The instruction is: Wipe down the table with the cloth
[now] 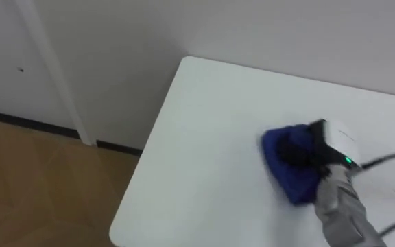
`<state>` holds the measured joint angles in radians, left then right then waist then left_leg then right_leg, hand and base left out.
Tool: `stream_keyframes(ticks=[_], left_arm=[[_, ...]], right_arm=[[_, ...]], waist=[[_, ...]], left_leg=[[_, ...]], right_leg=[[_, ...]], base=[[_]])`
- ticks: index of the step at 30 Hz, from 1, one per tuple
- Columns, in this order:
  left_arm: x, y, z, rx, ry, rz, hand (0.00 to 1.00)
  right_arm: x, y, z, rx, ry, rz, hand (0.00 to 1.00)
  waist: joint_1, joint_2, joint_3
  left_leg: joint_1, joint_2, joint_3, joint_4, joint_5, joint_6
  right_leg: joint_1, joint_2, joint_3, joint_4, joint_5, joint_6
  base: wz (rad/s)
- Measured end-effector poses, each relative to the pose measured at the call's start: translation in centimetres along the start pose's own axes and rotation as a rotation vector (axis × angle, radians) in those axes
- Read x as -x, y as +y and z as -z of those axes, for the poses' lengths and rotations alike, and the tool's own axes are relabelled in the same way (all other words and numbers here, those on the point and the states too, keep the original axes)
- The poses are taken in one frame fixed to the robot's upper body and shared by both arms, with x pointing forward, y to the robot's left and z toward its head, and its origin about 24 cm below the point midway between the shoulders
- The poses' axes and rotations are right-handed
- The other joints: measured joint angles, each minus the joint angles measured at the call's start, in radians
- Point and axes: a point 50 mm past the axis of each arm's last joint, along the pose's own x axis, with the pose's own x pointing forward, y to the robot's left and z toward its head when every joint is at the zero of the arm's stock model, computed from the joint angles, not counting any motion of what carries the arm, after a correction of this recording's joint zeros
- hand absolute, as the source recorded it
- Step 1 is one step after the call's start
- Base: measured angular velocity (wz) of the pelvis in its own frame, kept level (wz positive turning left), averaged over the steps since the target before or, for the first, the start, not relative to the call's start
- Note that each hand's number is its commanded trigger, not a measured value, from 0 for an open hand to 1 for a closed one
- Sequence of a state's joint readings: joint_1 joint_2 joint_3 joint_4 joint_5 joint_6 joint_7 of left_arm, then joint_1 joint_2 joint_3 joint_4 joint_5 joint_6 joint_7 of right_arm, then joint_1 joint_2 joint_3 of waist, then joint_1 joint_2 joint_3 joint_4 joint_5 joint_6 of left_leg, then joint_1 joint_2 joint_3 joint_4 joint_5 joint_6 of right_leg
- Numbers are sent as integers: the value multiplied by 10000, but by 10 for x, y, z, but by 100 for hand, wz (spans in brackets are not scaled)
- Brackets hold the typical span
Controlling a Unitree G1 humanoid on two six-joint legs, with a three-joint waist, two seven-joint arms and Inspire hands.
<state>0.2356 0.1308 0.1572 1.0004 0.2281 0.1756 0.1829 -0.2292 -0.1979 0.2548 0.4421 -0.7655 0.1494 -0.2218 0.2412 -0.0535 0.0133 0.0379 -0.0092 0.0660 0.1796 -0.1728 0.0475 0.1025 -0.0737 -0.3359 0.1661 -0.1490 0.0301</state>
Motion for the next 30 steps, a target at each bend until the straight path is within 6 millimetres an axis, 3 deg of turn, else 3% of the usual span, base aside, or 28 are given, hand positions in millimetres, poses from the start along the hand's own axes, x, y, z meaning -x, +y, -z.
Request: stream_keyframes(ticks=[2, 4, 6, 9, 10, 11, 14, 16, 19, 22, 25, 28, 29, 30], left_arm=[[2, 2, 13, -81, 267, -58, 0], [6, 3, 32, -134, 636, -89, 0], [9, 5, 51, 19, 1138, -150, 0], [9, 15, 58, 585, 1381, -514, 0], [8, 22, 58, 793, 1285, -759, 0], [7, 29, 57, 802, 1155, -980, 0], [6, 42, 54, 889, 950, -1371, 0], [4, 47, 43, 1128, 544, -1567, 0], [2, 45, 27, 1110, -22, -1505, 0], [2, 30, 19, 812, -261, -1058, 0], [2, 14, 14, 409, -169, -667, 0], [1, 2, 4, -276, -170, -296, 0], [1, -1, -1, -488, -305, -190, 0], [1, -3, -5, -581, -446, -146, 0]], right_arm=[[-1, -1, 1, -62, -9, -117, 100], [6, 8, 16, -253, 425, -419, 100], [25, 18, 41, -993, 930, -132, 100], [44, 22, 69, -1628, 1658, 384, 100], [58, 24, 88, -1888, 2389, 681, 100], [74, 25, 107, -2073, 3147, 946, 100], [105, 25, 151, -2452, 5121, 1623, 100], [120, 20, 173, -2404, 6103, 1941, 100], [126, 15, 186, -2151, 6602, 1851, 100], [110, 14, 175, -2277, 6580, 2019, 100], [86, 16, 147, -1547, 5913, 1433, 100], [44, 24, 77, -497, 3233, 273, 100], [25, 24, 43, -17, 1862, -29, 100], [16, 23, 26, 123, 1217, -178, 100]], waist=[[23, -65, -34], [-35, -128, -53], [-462, -151, -68], [-943, -238, -79], [-1131, -268, -111], [-1320, -328, -226], [-1822, -372, -280], [-1852, -293, -326], [-1830, -268, -337], [-1713, -187, -348], [-1110, -130, -342], [-568, -122, -296], [-392, -123, -168], [-253, -113, -96]], left_leg=[[-32, -55, -317, -72, 81, 23], [-15, -113, -422, -90, 83, 25], [104, -231, -488, -96, 83, 25], [212, -333, -376, -112, 84, 27], [283, -380, -336, -109, 84, 28], [290, -402, -236, -118, 81, 32], [565, -425, -70, -135, 56, 71], [599, -382, -103, -121, -181, 354], [594, -378, 61, -9, -245, 351], [531, -332, 238, 73, -239, 325], [465, -107, 708, 84, -200, 216], [243, 110, 861, 112, -127, 13], [118, 160, 814, 200, -104, -29], [39, 182, 770, 278, -109, -36]], right_leg=[[33, -50, -235, -51, -4, 5], [135, -75, -253, -182, -4, 6], [420, -170, -268, -275, -28, 46], [610, -306, -224, -316, -101, 163], [715, -315, -227, -318, -112, 180], [744, -338, -239, -300, -111, 182], [1013, -375, -168, -286, -105, 195], [1039, -323, -100, -277, -171, 298], [1030, -337, -32, -237, -175, 313], [872, -336, 57, -149, -173, 321], [647, -205, 191, -93, -73, 184], [247, -41, 221, 83, 14, 35], [89, -31, 113, 227, -39, -72], [-11, -47, 32, 327, -86, -133]], base=[[56], [33], [46], [27], [9], [4], [-7], [-21], [-25], [-24], [-51], [-23], [11], [23]])
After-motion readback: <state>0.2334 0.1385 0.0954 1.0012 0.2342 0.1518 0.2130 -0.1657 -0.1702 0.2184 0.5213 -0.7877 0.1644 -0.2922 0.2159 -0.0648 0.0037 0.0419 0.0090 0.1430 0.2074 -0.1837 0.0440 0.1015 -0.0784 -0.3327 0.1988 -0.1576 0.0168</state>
